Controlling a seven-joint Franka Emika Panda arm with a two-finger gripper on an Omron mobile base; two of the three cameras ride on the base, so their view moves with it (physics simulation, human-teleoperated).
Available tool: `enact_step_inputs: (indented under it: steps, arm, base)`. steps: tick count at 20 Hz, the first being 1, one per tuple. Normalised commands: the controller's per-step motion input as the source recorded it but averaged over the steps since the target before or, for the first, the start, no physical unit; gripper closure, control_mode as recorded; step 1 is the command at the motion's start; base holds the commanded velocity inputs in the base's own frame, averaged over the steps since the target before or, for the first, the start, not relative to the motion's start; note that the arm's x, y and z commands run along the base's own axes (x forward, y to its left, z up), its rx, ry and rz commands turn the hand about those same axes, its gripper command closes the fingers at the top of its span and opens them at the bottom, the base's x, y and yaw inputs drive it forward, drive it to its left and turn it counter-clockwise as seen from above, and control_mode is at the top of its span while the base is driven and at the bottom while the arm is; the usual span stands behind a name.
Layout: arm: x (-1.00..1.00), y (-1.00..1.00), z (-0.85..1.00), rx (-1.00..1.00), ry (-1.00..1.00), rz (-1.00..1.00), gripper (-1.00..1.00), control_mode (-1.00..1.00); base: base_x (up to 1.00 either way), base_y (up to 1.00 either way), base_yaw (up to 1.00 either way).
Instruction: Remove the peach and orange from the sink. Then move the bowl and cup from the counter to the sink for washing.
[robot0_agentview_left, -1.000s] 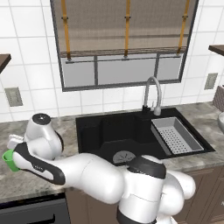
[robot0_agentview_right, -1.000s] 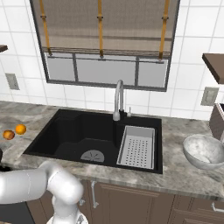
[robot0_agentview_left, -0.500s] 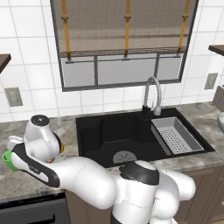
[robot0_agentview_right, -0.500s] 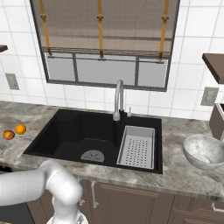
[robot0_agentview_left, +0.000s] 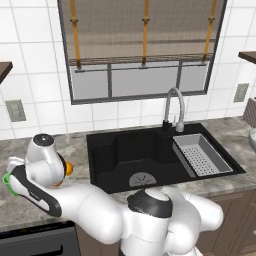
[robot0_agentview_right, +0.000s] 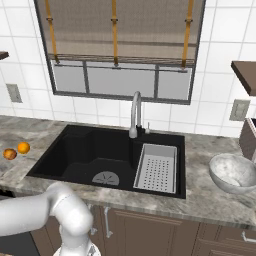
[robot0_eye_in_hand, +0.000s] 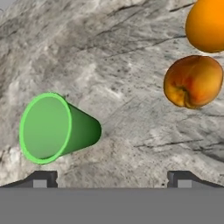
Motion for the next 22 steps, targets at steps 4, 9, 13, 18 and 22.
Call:
enact_step_inputs:
  steps: [4, 9, 13, 18, 22]
  arm:
    - [0.12, 0.09, -0.12, 0.0, 0.01, 0.0, -1.0, -1.0]
    - [0.1, 0.11, -0.13, 0.0, 0.03, 0.0, -1.0, -1.0]
    - [0.09, 0.11, -0.11, 0.0, 0.02, 0.0, -1.0, -1.0]
    - [0.07, 0.13, -0.1, 0.0, 0.0, 0.0, -1.0, -1.0]
    - [0.06, 0.13, -0.1, 0.0, 0.0, 0.0, -1.0, -1.0]
  base:
    - [0.0, 0.0, 0.0]
    - [0.0, 0.0, 0.0]
    - [0.0, 0.0, 0.0]
    - [0.0, 0.0, 0.0]
    - [0.0, 0.0, 0.0]
